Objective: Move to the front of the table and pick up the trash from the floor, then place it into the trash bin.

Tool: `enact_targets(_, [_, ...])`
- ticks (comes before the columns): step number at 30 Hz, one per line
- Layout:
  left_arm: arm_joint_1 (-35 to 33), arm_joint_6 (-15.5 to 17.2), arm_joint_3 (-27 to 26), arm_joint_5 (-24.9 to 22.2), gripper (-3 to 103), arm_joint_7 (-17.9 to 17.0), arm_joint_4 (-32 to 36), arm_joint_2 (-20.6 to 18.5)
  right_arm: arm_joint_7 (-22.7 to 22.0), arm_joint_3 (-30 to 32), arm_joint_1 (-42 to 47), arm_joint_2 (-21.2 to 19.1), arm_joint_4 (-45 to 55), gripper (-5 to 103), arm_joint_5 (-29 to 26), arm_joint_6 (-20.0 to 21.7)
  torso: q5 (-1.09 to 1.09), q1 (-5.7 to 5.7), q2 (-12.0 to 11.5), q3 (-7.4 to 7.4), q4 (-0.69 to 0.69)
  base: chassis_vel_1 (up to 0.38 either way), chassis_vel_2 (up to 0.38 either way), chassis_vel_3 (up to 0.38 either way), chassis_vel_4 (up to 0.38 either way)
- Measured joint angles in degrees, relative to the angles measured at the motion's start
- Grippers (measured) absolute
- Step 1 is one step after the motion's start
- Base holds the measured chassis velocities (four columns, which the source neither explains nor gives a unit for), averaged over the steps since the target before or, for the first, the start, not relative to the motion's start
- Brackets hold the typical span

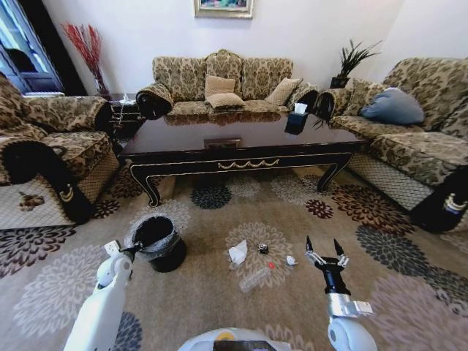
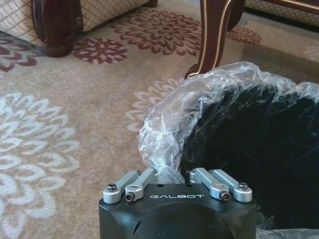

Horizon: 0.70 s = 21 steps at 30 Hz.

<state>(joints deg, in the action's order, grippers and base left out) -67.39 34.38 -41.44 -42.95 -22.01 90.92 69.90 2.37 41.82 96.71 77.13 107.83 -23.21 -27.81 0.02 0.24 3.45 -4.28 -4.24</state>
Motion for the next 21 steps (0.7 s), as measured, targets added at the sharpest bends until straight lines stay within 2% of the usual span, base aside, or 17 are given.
enact_targets(1, [-0.3, 0.0, -0.17, 0.05, 18, -0.02, 0.29, -0.06, -0.81, -0.14, -0.03, 0.0, 0.0, 100, -0.23, 0.32, -0.01, 0.0, 0.0, 0.0, 0.0, 0.0, 0.0, 0.0, 0.0])
enact_targets(2, [-0.3, 0.0, -0.17, 0.05, 18, -0.02, 0.29, -0.06, -0.81, -0.14, -0.03, 0.0, 0.0, 100, -0.23, 0.32, -0.01, 0.0, 0.0, 0.0, 0.0, 0.0, 0.0, 0.0, 0.0])
enact_targets(4, [-1.08, 0.03, -0.58, 0.09, 7, -0.33, 1.1, -0.33, -3.42, -0.43, -0.29, -0.19, 0.03, 100, -1.15, 1.65, -0.05, 0.0, 0.0, -0.02, 0.0, 0.0, 0.0, 0.0, 0.0])
enact_targets(7, [-2.62, 0.74, -1.23, -0.25, 2, -0.32, 3.27, -0.97, -6.57, -0.96, -1.58, -0.9, -1.01, 100, -2.82, 3.46, -0.12, 0.01, -0.01, -0.03, -0.02, 0.0, 0.0, 0.0, 0.0])
enact_targets(10, [-3.49, 0.99, -1.84, -0.47, 2, -1.0, 4.79, -1.31, -8.22, -1.7, -2.82, -1.31, -2.52, 100, -4.38, 4.49, -0.08, 0.01, -0.02, -0.03, 0.0, 0.0, 0.0, 0.0, 0.0])
enact_targets(15, [-5.8, 1.37, -2.92, -1.86, 2, -1.99, 9.67, -1.8, -10.99, -4.41, -6.1, -1.71, -6.18, 100, -12.22, 9.01, -0.05, 0.01, -0.02, -0.03, 0.03, 0.0, 0.0, 0.0, 0.0])
enact_targets(18, [-7.99, 1.78, -3.76, -3.32, 2, -2.35, 14.52, -2.25, -15.27, -5.91, -9.35, -2.0, -7.83, 100, -20.87, 13.53, -0.02, 0.01, -0.02, -0.02, -0.07, 0.0, 0.0, 0.0, 0.0])
enact_targets(19, [-7.99, 1.78, -3.76, -3.32, 2, -2.35, 14.52, -2.25, -15.27, -5.91, -9.35, -2.0, -7.83, 100, -20.87, 13.53, -0.02, 0.01, -0.02, -0.02, -0.07, 0.0, 0.0, 0.0, 0.0])
enact_targets(21, [-10.79, 2.02, -5.18, -4.2, 2, -2.68, 18.14, -2.06, -17.99, -7.36, -11.94, -2.6, -9.16, 100, -26.0, 16.29, -0.02, 0.01, -0.02, -0.02, -0.02, 0.0, 0.0, 0.0, 0.0])
